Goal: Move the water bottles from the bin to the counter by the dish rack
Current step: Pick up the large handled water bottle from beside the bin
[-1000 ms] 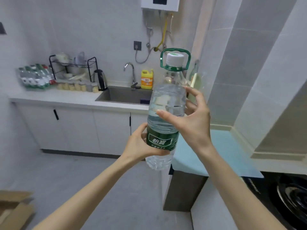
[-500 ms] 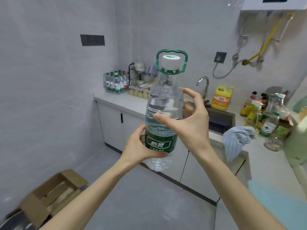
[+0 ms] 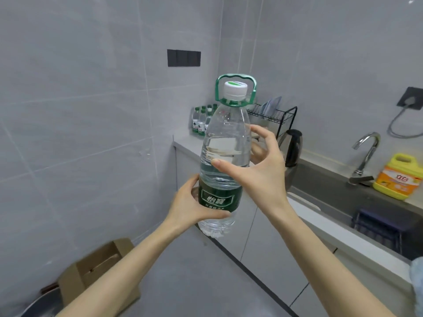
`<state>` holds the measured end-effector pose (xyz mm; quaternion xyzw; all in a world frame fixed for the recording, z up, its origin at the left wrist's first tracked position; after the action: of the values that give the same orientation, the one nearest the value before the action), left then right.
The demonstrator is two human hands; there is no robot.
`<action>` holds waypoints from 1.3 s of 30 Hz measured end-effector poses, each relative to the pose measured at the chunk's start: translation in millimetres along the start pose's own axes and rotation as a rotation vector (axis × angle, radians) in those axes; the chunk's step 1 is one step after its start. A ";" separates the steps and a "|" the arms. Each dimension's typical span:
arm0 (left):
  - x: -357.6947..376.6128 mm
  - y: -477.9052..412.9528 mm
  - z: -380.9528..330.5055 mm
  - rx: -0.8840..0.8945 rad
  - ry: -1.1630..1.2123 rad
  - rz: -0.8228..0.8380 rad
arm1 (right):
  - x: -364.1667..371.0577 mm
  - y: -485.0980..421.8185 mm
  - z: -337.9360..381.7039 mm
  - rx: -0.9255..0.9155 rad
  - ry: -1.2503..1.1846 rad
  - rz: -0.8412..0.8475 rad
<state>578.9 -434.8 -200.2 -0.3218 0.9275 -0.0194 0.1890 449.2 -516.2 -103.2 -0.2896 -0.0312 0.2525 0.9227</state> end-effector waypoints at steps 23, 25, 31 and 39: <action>-137.7 -357.2 161.2 -0.069 0.002 -0.013 | 233.7 -279.4 -206.6 0.139 -0.028 0.052; -140.3 -388.6 177.4 -0.081 -0.005 -0.034 | 244.5 -304.6 -230.5 0.147 -0.032 0.063; -142.4 -498.9 221.8 -0.096 -0.012 -0.067 | 276.4 -391.8 -313.6 0.173 -0.056 0.107; -140.0 -627.0 270.9 -0.137 -0.038 -0.075 | 309.9 -488.6 -398.8 0.202 -0.042 0.137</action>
<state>1147.9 -823.6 -305.4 -0.3690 0.9102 0.0433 0.1832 1019.1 -917.5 -192.9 -0.1914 -0.0049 0.3227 0.9269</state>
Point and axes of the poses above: each hand's wrist, its own y-axis away from the middle knuckle, its own x-axis out of the palm, z = x × y, the point moved 2 cm from there along -y, towards the middle knuckle, and after that the axes turned 4 degrees about -y, right-handed, at the moved point
